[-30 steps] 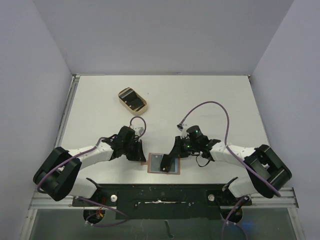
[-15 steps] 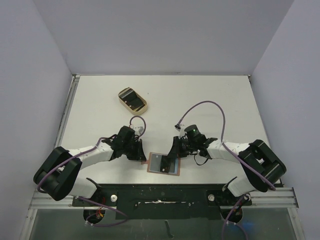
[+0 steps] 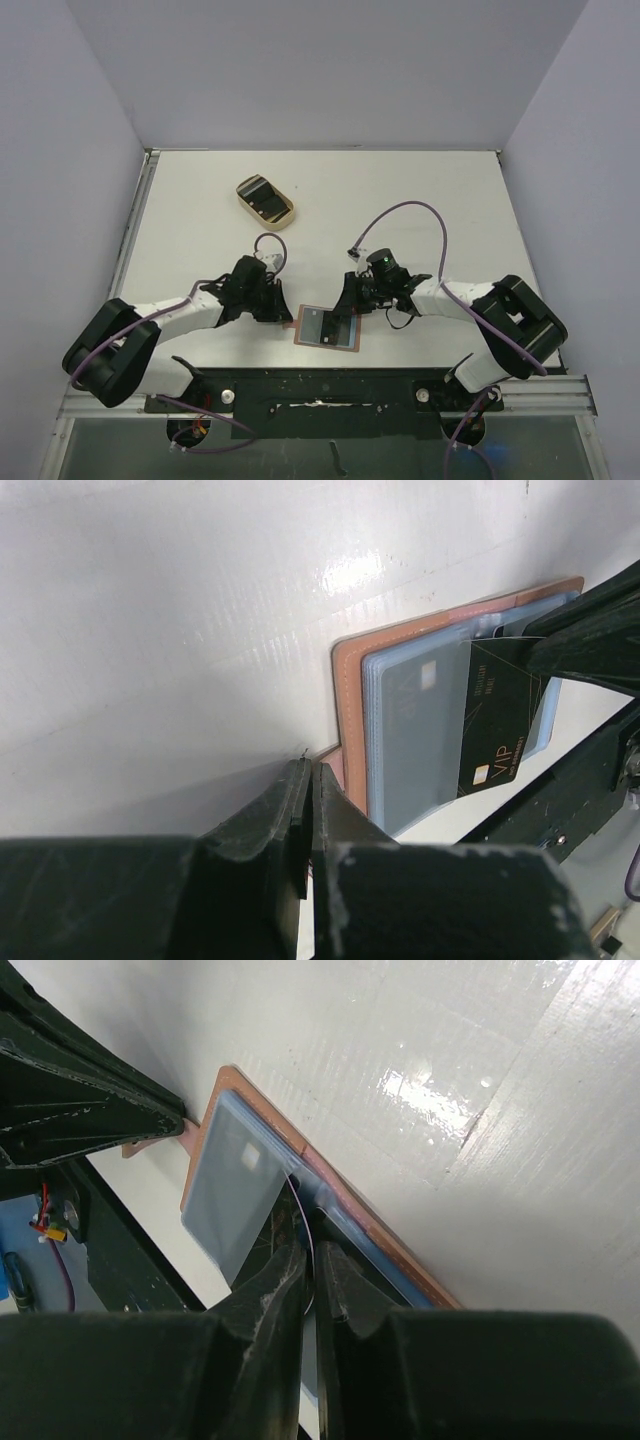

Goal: Put the credit cards into the card holder
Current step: Insert the credit card into the card holder.

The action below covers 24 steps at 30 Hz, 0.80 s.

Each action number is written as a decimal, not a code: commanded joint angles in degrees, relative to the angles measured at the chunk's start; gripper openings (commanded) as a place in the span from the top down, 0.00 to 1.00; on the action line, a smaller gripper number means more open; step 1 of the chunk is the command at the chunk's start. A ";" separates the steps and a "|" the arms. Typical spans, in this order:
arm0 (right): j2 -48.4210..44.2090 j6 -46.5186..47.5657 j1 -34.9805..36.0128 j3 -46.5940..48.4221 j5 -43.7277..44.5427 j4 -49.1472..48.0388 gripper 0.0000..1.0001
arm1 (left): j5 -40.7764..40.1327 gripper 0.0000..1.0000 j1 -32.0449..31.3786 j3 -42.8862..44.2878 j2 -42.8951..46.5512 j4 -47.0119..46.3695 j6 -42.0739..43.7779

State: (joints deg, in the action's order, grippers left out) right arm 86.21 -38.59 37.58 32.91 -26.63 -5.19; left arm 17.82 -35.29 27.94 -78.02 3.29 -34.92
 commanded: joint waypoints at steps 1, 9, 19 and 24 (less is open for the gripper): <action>1.09 0.09 1.25 1.30 0.60 -0.60 0.92 | -3.67 1.00 -0.23 -2.30 0.36 -1.54 -1.73; 0.66 -2.05 4.55 4.10 8.81 2.30 0.82 | -5.76 1.00 -0.22 -3.63 2.30 -1.69 -3.89; -8.15 -4.81 6.75 6.79 16.86 13.38 0.49 | -4.79 1.00 -1.10 -9.55 7.23 -9.89 -13.11; -10.10 -10.35 9.32 4.30 17.86 11.44 0.45 | -6.46 1.00 -1.22 -11.87 10.32 -10.43 -14.84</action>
State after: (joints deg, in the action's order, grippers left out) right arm 78.28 -44.16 45.10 37.52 -11.27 6.98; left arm 13.74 -36.16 17.82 -69.63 -5.72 -47.33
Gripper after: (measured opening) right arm 0.541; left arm 0.015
